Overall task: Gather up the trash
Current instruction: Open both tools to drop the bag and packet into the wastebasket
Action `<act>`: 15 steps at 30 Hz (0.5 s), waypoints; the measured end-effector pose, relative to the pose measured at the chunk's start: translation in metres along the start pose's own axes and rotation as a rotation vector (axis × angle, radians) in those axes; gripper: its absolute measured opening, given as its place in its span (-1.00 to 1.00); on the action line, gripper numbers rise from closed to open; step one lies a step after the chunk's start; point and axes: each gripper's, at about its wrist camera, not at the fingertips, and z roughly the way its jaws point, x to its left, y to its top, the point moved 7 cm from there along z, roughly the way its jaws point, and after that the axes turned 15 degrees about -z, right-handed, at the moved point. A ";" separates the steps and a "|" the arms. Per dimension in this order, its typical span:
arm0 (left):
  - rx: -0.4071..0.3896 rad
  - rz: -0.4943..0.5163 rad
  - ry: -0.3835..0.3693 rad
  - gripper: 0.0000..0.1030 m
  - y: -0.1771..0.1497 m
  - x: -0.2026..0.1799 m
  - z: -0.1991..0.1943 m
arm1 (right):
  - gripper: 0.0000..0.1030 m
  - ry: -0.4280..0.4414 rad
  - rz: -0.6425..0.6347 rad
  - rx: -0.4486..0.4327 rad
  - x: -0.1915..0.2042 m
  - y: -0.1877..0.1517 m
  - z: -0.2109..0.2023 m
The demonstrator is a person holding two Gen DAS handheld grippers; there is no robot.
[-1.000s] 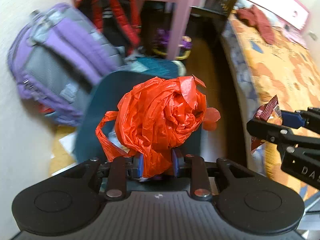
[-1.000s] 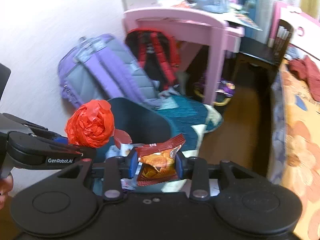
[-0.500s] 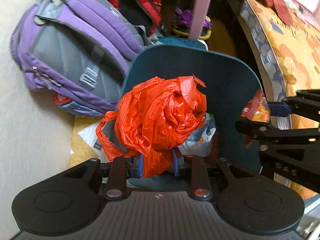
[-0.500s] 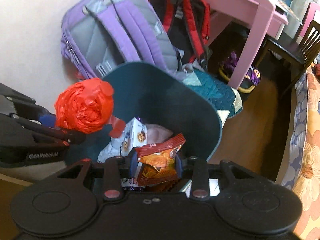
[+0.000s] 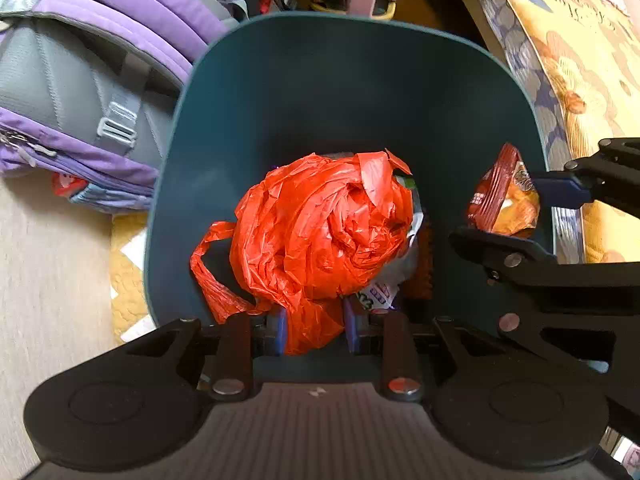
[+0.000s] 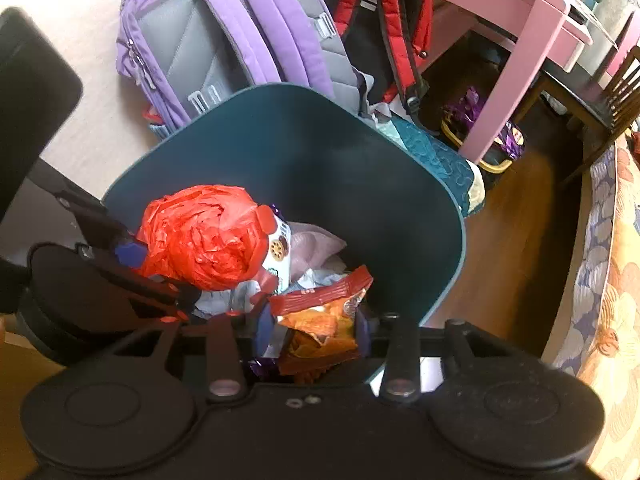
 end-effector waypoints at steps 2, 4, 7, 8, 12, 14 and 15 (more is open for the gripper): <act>0.020 -0.011 -0.010 -0.49 -0.002 0.000 0.004 | -0.17 0.000 0.008 0.002 0.000 -0.002 -0.001; 0.026 -0.029 -0.019 -0.48 -0.003 0.002 0.005 | -0.16 -0.001 0.022 0.001 -0.001 -0.004 -0.002; 0.038 -0.036 -0.039 -0.47 -0.005 0.003 0.005 | -0.12 0.000 0.039 0.000 -0.001 -0.006 -0.005; 0.041 -0.037 -0.037 -0.43 -0.005 0.003 0.005 | -0.09 -0.001 0.043 0.000 0.000 -0.007 -0.005; 0.041 -0.065 -0.043 -0.14 -0.005 0.007 0.004 | 0.03 -0.013 0.064 -0.009 0.001 -0.010 -0.009; 0.019 -0.085 -0.043 0.23 -0.004 0.011 0.000 | 0.10 -0.017 0.079 -0.015 0.000 -0.012 -0.012; 0.009 -0.091 -0.051 0.26 -0.004 0.012 -0.003 | 0.14 -0.018 0.087 -0.021 -0.001 -0.012 -0.014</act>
